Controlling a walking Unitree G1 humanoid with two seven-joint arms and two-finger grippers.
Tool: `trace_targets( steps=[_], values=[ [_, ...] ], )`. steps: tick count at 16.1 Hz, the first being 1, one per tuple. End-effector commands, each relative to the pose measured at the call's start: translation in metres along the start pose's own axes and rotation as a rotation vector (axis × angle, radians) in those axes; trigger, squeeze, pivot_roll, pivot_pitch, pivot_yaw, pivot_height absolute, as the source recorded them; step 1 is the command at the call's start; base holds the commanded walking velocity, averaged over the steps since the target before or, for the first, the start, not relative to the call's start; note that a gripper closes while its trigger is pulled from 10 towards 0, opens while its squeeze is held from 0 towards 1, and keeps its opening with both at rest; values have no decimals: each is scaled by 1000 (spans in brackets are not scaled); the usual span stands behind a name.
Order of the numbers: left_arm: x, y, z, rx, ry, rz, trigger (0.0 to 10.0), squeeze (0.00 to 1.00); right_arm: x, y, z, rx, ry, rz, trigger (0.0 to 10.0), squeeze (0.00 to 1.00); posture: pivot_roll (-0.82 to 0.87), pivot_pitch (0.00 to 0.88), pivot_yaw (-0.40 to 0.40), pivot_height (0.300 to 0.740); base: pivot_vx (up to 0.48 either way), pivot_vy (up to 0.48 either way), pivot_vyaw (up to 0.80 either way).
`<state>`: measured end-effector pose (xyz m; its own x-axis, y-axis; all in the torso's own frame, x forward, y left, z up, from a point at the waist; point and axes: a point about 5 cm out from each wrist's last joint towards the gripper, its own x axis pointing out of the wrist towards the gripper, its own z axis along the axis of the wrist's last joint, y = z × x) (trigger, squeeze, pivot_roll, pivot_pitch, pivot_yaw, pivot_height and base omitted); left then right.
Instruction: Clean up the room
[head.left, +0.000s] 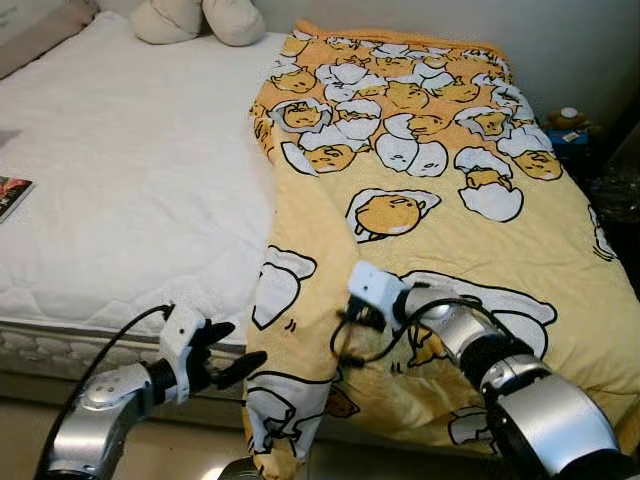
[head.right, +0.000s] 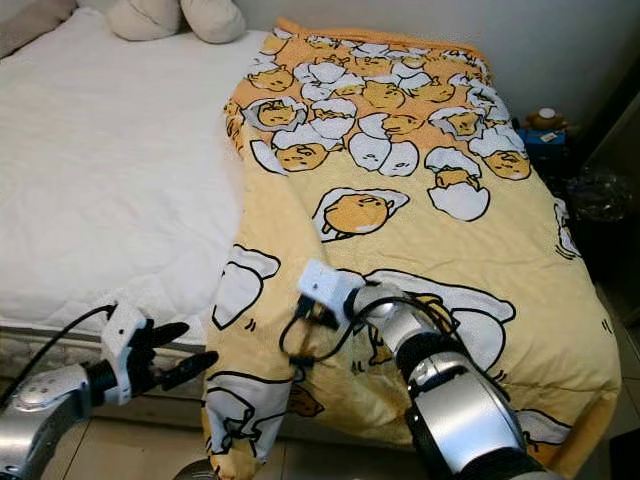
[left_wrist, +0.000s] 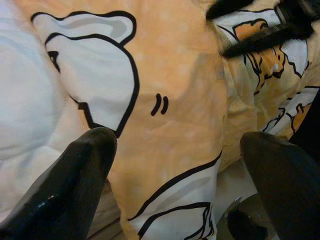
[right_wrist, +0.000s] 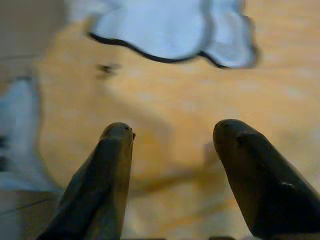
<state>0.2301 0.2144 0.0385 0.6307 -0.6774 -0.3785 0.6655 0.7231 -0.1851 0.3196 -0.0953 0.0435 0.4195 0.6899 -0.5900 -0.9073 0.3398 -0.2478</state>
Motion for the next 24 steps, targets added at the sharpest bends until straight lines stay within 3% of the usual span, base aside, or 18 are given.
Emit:
trace_targets(
  steps=[1, 2, 5, 6, 10, 13, 14, 15, 21, 24],
  values=[
    [-1, 0, 5, 5, -16, -6, 10000, 0, 0, 6, 2, -22, -36, 74, 10000, 1000, 69, 12, -35, 740, 0, 0, 0],
    [0, -1, 5, 3, -19, -10, 10000, 0, 2, 11, 1, -39, -20, 114, 10000, 1000, 68, 12, -35, 740, 0, 0, 0],
    [6, -7, 10, 11, -25, -41, 10000, 0, 15, 24, -5, -287, 129, 55, 10000, 1000, 74, 20, -23, 740, 0, 0, 0],
    [7, -8, 10, 16, -19, -47, 10000, 0, 19, 27, -6, -344, 165, 40, 10000, 31, 75, 23, -19, 740, 0, 0, 0],
    [10, -13, 12, 40, 13, -96, 10000, 0, 33, 45, -6, -338, 234, 53, 10000, 0, 117, 44, -18, 740, 0, 0, 0],
    [8, -13, 12, 48, 24, -92, 10000, 0, 36, 42, -4, -368, 256, -27, 10000, 0, 138, 52, -32, 740, 0, 0, 0],
    [8, -8, 9, 43, 33, -84, 10000, 0, 35, 38, -5, -391, 271, -61, 8431, 0, 141, 53, -33, 740, 0, 0, 0],
    [9, -3, 4, 36, 47, -72, 10000, 0, 33, 34, -6, -424, 288, -94, 0, 0, 152, 57, -33, 740, 0, 0, 0],
    [23, 20, -19, -10, 126, 7, 10000, 0, 33, 36, -11, -460, 310, -103, 0, 0, 170, 58, -33, 740, 0, 0, 0],
    [15, 28, -28, -24, 153, 38, 10000, 0, 33, 37, -10, -449, 304, -113, 0, 0, 171, 58, -35, 740, 0, 0, 0]
  ],
)
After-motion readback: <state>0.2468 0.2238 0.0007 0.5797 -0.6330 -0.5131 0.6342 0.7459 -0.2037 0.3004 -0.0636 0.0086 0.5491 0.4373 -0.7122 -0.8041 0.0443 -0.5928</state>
